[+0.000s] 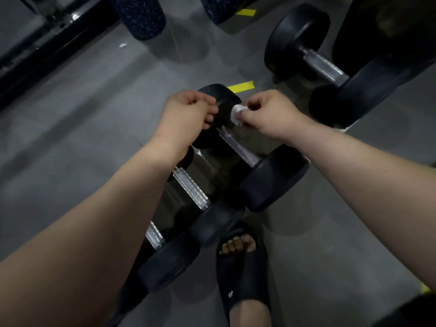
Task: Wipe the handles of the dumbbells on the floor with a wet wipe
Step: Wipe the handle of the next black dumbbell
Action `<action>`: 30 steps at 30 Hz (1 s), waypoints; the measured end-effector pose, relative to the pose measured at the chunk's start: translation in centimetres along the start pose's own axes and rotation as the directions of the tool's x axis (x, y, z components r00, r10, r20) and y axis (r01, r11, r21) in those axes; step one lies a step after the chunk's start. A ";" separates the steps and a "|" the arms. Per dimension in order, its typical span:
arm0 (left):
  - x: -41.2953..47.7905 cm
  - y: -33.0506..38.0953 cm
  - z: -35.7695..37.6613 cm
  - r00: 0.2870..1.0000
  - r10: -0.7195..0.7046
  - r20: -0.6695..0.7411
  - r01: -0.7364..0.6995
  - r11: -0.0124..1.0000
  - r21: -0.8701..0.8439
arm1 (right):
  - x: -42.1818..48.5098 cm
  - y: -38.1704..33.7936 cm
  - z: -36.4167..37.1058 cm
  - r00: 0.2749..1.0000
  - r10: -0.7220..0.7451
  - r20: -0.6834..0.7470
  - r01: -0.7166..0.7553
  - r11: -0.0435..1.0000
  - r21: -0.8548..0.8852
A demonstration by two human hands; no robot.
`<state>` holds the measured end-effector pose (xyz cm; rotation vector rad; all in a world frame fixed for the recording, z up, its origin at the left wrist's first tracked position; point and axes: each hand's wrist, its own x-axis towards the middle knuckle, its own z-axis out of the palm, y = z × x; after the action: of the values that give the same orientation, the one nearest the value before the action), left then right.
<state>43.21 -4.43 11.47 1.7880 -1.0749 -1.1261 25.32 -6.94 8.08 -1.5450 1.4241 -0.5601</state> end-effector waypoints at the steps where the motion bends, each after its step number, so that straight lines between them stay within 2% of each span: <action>1: 0.7 -0.3 -0.2 0.994 0.086 -0.073 -0.075 0.987 0.143 | 0.3 -0.1 -0.1 1.000 0.004 -0.001 -0.004 0.995 -0.099; 3: 1.9 -1.4 -0.6 0.964 0.239 -0.119 -0.177 0.905 0.387 | 1.0 -0.2 -0.1 1.000 0.000 -0.007 -0.002 0.974 -0.227; 5: 2.8 -2.6 -0.5 0.951 0.299 -0.073 -0.225 0.837 0.498 | 1.5 -0.2 0.2 0.999 -0.033 -0.030 0.024 0.965 -0.263; 11: 4.7 -4.6 0.5 0.978 0.206 -0.041 -0.163 0.867 0.471 | 2.4 -0.5 0.9 0.998 -0.062 0.025 0.067 0.947 -0.314; 17: 5.2 -5.8 0.2 0.958 0.286 -0.007 -0.255 0.865 0.433 | 2.3 -1.2 2.6 0.974 -0.074 0.214 0.164 0.881 -0.444; 23: 5.3 -5.9 0.4 0.944 0.328 -0.023 -0.282 0.846 0.453 | 2.6 -1.3 3.1 0.988 -0.064 0.143 0.120 0.897 -0.426; 27: 5.4 -6.1 0.4 0.935 0.355 -0.018 -0.302 0.820 0.486 | 2.3 -0.9 1.4 0.971 -0.001 0.238 0.126 0.852 -0.509; 30: 5.5 -6.1 0.5 0.932 0.362 -0.018 -0.306 0.812 0.497 | 2.1 -0.7 1.1 0.977 -0.005 0.213 0.112 0.863 -0.492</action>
<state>45.74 -7.31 4.23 1.8987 -1.6376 -0.5556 27.09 -8.67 7.61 -1.9972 1.4312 -0.0467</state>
